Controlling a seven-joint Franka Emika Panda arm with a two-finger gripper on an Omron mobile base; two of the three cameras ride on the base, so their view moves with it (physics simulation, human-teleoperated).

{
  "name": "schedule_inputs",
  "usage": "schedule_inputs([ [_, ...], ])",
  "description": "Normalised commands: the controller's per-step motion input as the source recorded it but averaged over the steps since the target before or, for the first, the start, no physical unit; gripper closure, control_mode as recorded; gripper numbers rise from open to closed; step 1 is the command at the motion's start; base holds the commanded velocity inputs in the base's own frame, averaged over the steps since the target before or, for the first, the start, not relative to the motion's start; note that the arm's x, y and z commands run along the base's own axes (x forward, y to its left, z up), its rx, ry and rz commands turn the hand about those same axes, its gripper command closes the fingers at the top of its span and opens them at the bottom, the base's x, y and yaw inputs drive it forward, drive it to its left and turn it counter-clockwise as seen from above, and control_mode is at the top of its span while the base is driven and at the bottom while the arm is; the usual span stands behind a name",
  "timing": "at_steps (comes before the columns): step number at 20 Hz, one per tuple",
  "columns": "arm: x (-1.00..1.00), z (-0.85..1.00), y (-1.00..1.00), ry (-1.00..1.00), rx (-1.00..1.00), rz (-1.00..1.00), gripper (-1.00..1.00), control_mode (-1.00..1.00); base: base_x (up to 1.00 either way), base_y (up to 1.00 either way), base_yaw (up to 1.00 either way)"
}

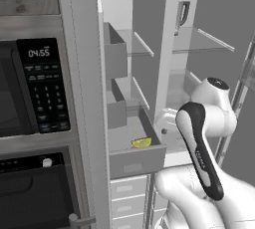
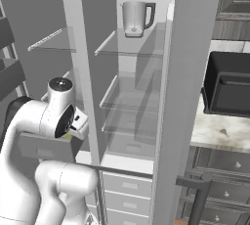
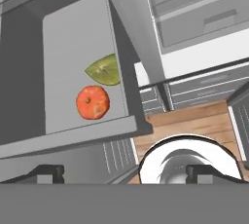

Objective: Take the lemon wedge and squash from the fridge shelf and place them in the freezer drawer to begin freezing them.

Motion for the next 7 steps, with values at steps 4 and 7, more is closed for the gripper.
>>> schedule_inputs([
  [4,0.00,0.00,0.00,0.00,0.00,0.00,-1.00,-1.00,0.00,0.00,0.00],
  [7,0.00,0.00,0.00,0.00,0.00,0.00,-1.00,-1.00,0.00,0.00,0.00],
])
